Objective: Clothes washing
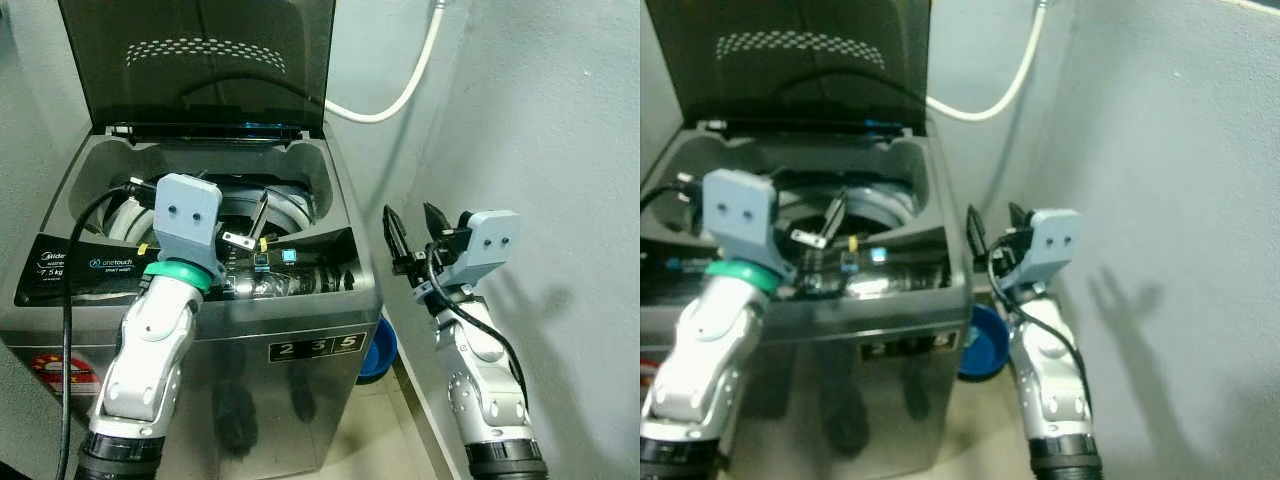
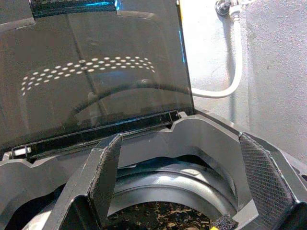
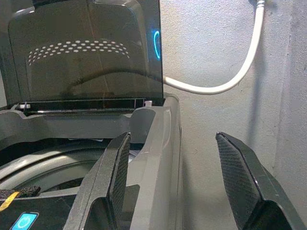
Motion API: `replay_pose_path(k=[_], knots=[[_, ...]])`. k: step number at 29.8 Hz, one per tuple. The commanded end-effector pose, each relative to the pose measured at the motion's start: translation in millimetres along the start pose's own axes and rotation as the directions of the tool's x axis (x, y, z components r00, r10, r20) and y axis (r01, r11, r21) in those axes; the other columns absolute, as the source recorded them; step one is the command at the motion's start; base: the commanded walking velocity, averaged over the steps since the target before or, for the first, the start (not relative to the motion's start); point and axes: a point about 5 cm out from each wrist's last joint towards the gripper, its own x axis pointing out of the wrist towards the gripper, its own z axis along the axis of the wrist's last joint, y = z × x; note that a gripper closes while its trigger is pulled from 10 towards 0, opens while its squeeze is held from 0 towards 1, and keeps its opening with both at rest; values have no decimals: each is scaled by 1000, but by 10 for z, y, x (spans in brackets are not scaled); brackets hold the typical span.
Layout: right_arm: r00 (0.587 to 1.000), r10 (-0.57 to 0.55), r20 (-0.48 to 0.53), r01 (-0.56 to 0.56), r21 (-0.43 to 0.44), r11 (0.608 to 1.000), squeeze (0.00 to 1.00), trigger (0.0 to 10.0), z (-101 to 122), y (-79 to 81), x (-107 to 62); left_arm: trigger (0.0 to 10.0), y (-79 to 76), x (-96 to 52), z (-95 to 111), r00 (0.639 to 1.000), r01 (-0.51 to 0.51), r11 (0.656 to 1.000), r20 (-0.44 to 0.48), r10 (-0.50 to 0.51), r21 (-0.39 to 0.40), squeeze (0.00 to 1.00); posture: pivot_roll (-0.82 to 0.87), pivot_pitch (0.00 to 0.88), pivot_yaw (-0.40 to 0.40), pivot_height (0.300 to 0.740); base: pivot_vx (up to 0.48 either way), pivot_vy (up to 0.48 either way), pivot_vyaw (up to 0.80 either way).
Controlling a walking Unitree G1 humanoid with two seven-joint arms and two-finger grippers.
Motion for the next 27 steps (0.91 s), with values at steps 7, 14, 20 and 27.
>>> replay_pose_path(k=[7, 14, 20, 27], knots=[[1000, 4, 3, -4, -9, 1000, 0, 10000, 30, -26, 15, 10000, -30, 15, -12, 1000, 5, 1000, 2, -5, 2, 0, 12, 10, -13, 740, 0, 0, 0], [1000, -16, 12, 16, -30, 999, 0, 10000, 79, -111, -10, 10000, -39, 65, 61, 1000, 19, 1000, 22, -20, 7, 0, 9, 50, 18, 740, 0, 0, 0], [999, -46, 19, 47, -30, 998, 0, 10000, 74, -78, -70, 10000, -78, 81, 68, 998, 62, 998, 23, -62, 8, 0, 3, 55, 34, 740, 0, 0, 0], [1000, -6, 8, 7, -24, 1000, 0, 10000, 29, 73, -53, 10000, 35, 89, 79, 999, 32, 999, 26, -32, 11, 0, 11, 43, 17, 740, 0, 0, 0]])
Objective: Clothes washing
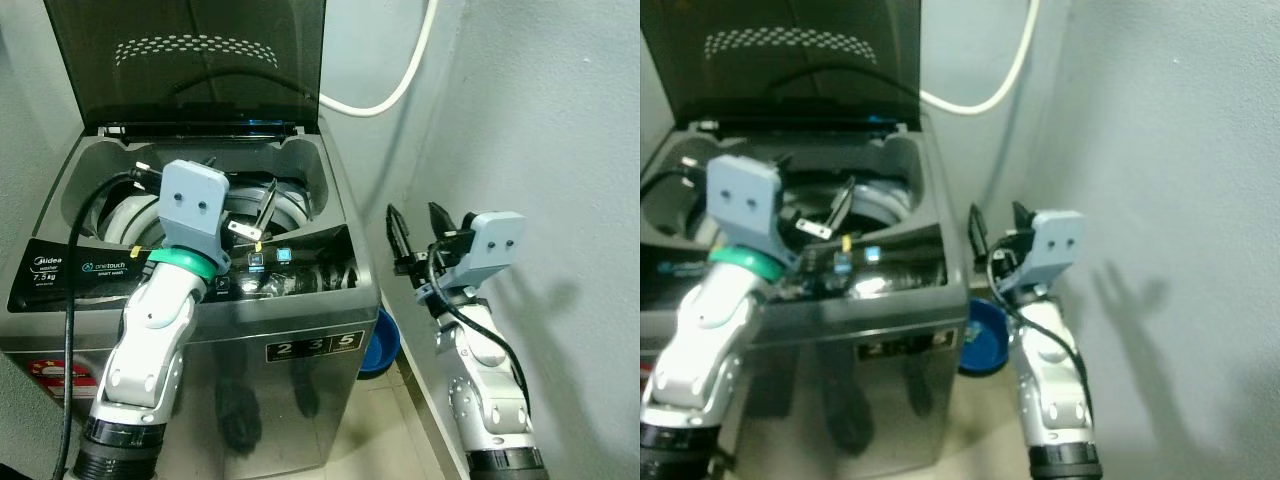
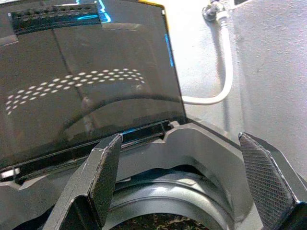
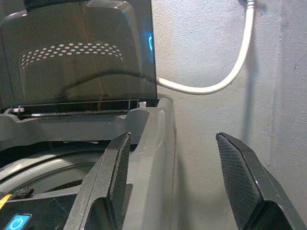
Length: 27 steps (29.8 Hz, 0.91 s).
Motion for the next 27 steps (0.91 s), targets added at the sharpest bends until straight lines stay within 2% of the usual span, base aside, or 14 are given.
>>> replay_pose_path(k=[1, 7, 12, 15, 17, 18, 20, 21, 22, 23, 27], knots=[[1000, 6, -18, -6, -7, 1000, 0, 10000, -44, -2, -22, 10000, 18, -22, -41, 1000, -9, 1000, -19, 9, 0, 0, 36, 47, 12, 740, 0, 0, 0], [999, 34, -12, -34, -13, 999, 0, 10000, -16, 8, 64, 10000, 79, -96, -21, 999, -26, 999, -32, 27, 24, 0, 59, 66, 9, 740, 0, 0, 0], [1000, 18, -23, -18, -8, 1000, 0, 10000, -55, -51, 46, 10000, 50, -137, -37, 999, -33, 999, -39, 34, 24, 0, 74, 30, 10, 740, 0, 0, 0], [1000, 16, -24, -16, 2, 1000, 0, 10000, -71, -24, 38, 10000, 43, -153, -48, 999, -32, 999, -43, 33, 20, 0, 62, 27, 17, 740, 0, 0, 0], [1000, 14, -21, -14, 13, 1000, 0, 10000, -76, 21, 39, 10000, 36, -151, -56, 999, -28, 999, -46, 28, 19, 0, 67, 31, 14, 740, 0, 0, 0], [1000, 22, -15, -22, 36, 999, 0, 10000, -71, 101, 47, 10000, 42, -123, -32, 999, -25, 999, -38, 26, 21, 0, 84, 41, 9, 740, 0, 0, 0], [1000, 22, -15, -22, 36, 999, 0, 10000, -71, 101, 47, 10000, 42, -123, -32, 999, -25, 999, -38, 26, 21, 0, 84, 41, 9, 740, 0, 0, 0], [999, 44, -13, -44, 55, 998, 0, 10000, -76, 193, 55, 10000, 59, -97, 5, 999, -28, 999, -26, 28, 28, 0, 101, 42, 9, 740, 0, 0, 0], [999, 44, -13, -44, 55, 998, 0, 10000, -76, 193, 55, 10000, 59, -97, 5, 999, -28, 999, -26, 28, 28, 0, 101, 42, 9, 740, 0, 0, 0], [998, 65, -15, -63, 69, 996, 0, 10000, -99, 265, 56, 10000, 78, -98, 26, 999, -34, 999, -21, 34, 32, 0, 103, 39, 8, 740, 0, 0, 0], [996, 84, -15, -83, 86, 993, 0, 10000, -114, 334, 69, 10000, 94, -126, 17, 999, -44, 998, -26, 45, 34, 0, 88, 23, 2, 740, 0, 0, 0]])
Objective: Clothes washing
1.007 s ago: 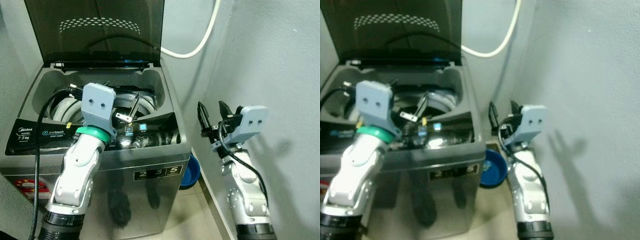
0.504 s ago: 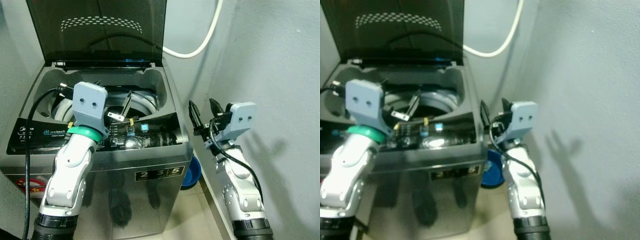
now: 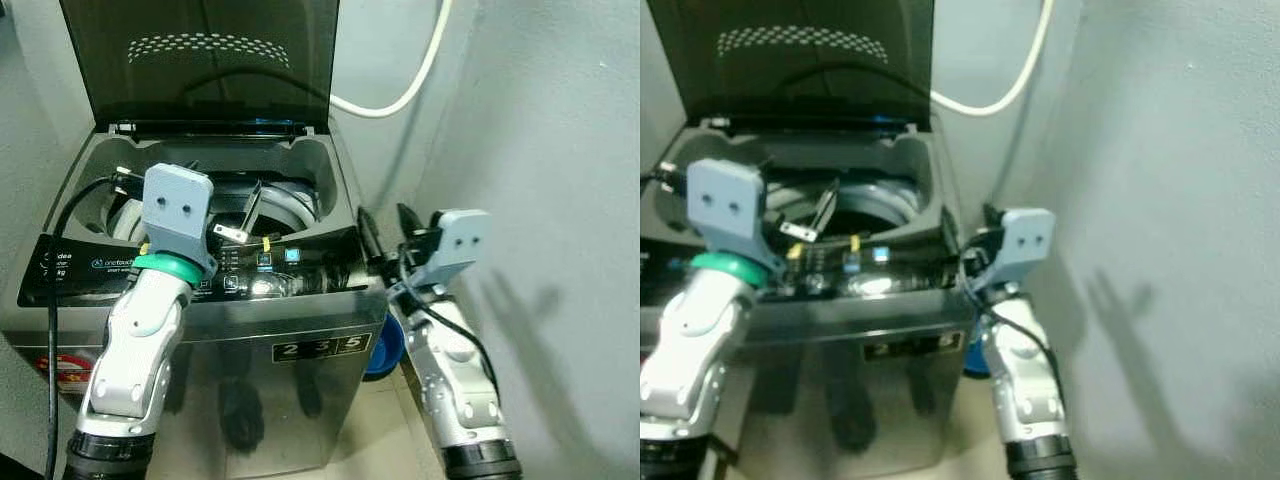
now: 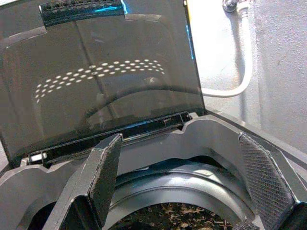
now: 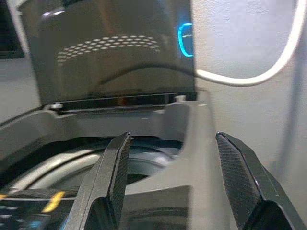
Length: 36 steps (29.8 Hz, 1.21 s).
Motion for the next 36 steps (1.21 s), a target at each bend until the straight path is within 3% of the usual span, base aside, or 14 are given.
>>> replay_pose_path(k=[1, 11, 21, 23, 27, 31, 33, 36], knots=[[1000, 12, 3, -13, 10, 1000, 0, 10000, -3, 27, 5, 10000, 15, -14, -6, 1000, -15, 1000, -5, 15, 13, 0, 92, 21, -9, 740, 0, 0, 0], [999, 35, -16, -35, 0, 999, 0, 10000, -31, 32, -26, 10000, -6, -61, -39, 999, -30, 1000, -17, 30, 0, 0, 67, 30, -10, 740, 0, 0, 0], [1000, -9, -17, 8, -22, 1000, 0, 10000, 3, -20, -113, 10000, -27, 21, -28, 1000, 18, 1000, -15, -18, -4, 0, 37, 65, 17, 740, 0, 0, 0], [999, -3, -34, 3, -8, 1000, 0, 10000, -66, 21, -134, 10000, 77, 11, -74, 999, -24, 1000, -23, 24, 18, 0, 39, 11, -11, 740, 0, 0, 0], [998, 54, -29, -54, -1, 999, 0, 10000, -60, 131, -59, 10000, 196, 4, -100, 996, -88, 996, -28, 89, 23, 0, 26, 0, -5, 740, 0, 0, 0], [998, 58, -5, -58, -46, 997, 0, 10000, 3, 53, -4, 10000, 155, 25, -149, 998, -51, 998, -39, 53, 37, 0, 0, 0, 24, 740, 0, 0, 0], [1000, -1, 6, 1, -72, 997, 0, 10000, 40, -130, -26, 10000, 147, 48, -172, 998, -42, 999, -52, 44, 30, 0, 5, 0, 32, 740, 0, 0, 0], [999, -36, 5, 36, -72, 997, 0, 10000, 42, -218, -47, 10000, 142, 52, -176, 998, -38, 999, -54, 39, 29, 0, 20, 0, 27, 740, 0, 0, 0]])
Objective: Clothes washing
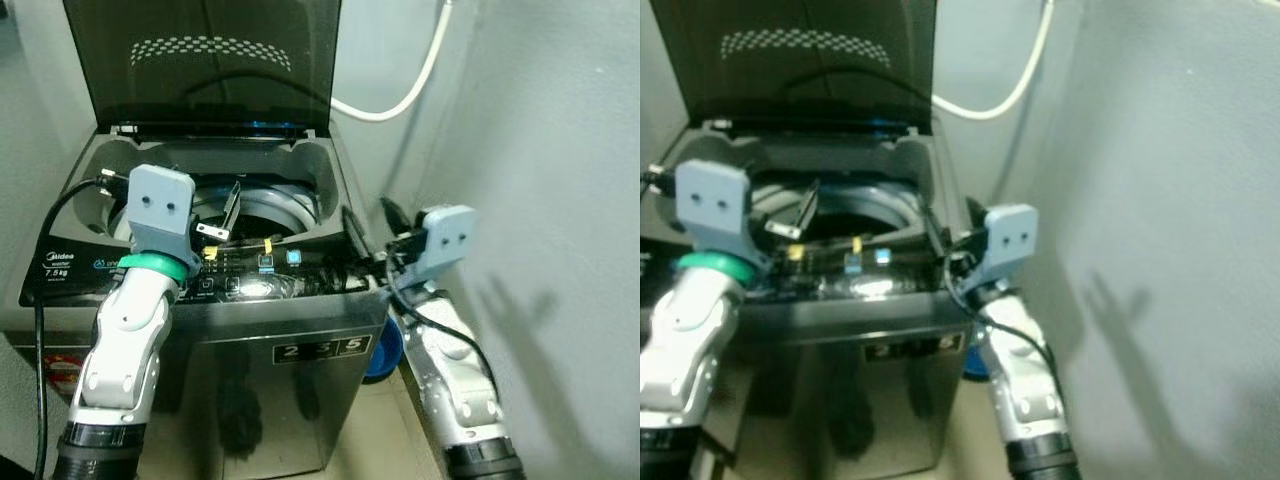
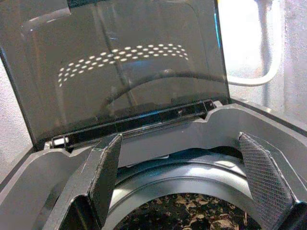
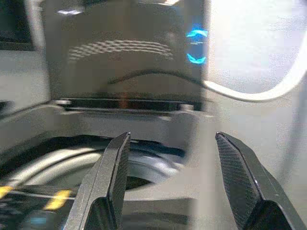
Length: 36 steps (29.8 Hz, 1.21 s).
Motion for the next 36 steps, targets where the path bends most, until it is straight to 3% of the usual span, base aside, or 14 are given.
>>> replay_pose_path(k=[1, 9, 12, 17, 23, 36], knots=[[998, -55, -14, 55, 6, 998, 0, 10000, -39, -113, -50, 10000, -31, 16, -2, 1000, 15, 1000, 1, -15, 1, 0, 27, 0, 23, 740, 0, 0, 0], [1000, -20, -7, 20, 4, 1000, 0, 10000, -8, -80, -6, 10000, -91, -39, 34, 1000, 26, 999, 14, -26, -38, 0, 56, 0, -13, 740, 0, 0, 0], [1000, 16, -3, -16, 14, 1000, 0, 10000, 15, -30, 33, 10000, -137, -151, 13, 1000, 26, 997, -14, -26, -66, 0, 86, 0, -41, 740, 0, 0, 0], [999, 36, -2, -36, 21, 999, 0, 10000, 11, -7, 75, 10000, -119, -208, -1, 1000, 7, 999, -18, -8, -52, 0, 106, 0, -67, 740, 0, 0, 0], [997, 80, -7, -79, 35, 996, 0, 10000, 1, 77, 116, 10000, -112, -230, 29, 1000, -11, 999, -11, 11, -42, 0, 113, 0, -77, 740, 0, 0, 0], [997, 72, -16, -72, 35, 997, 0, 10000, -11, 61, 91, 10000, -142, -226, 41, 1000, -1, 999, -13, 0, -34, 0, 90, 3, -76, 740, 0, 0, 0]])
